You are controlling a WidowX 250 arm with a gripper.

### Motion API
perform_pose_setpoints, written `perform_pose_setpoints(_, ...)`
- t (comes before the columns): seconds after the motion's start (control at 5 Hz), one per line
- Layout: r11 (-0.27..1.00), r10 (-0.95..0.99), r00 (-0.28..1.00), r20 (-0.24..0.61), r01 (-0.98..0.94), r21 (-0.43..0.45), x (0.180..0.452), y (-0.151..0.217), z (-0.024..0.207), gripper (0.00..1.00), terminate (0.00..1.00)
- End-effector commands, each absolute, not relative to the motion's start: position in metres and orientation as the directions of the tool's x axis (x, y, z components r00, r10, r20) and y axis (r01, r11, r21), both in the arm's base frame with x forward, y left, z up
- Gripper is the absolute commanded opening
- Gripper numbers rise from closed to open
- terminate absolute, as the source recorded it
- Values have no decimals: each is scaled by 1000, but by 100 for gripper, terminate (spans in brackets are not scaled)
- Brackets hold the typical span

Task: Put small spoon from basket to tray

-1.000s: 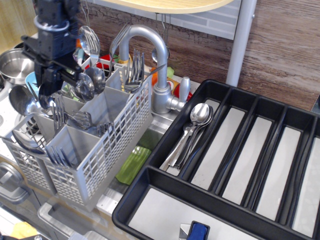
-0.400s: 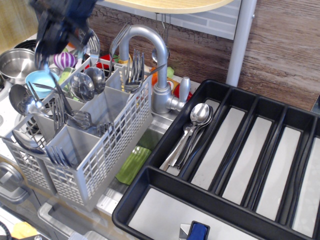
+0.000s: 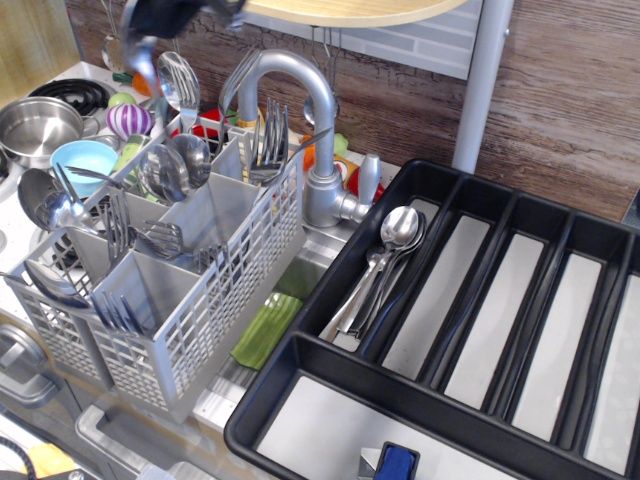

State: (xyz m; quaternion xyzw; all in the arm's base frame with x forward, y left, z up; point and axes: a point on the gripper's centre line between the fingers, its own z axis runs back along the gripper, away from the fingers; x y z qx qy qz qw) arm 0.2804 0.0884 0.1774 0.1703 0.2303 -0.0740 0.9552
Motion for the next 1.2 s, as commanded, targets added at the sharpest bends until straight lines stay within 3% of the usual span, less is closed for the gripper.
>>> perform_pose_setpoints(0.0,994,33,921,-389,9,106,282,73,175,0,0)
perform_pose_setpoints(0.2,998,56,916,-397,-56,11,288,61,161,0,0)
perform_pose_setpoints(0.4,999,37,934,-355,-43,-8,299,48,146,0,0)
perform_pose_setpoints(0.6,998,42,925,-377,-54,-23,306,38,131,0,0)
perform_pose_setpoints(0.8,993,111,907,-406,-86,79,314,19,114,0,0)
perform_pose_setpoints(1.0,984,160,918,-362,-117,137,320,3,93,0,0)
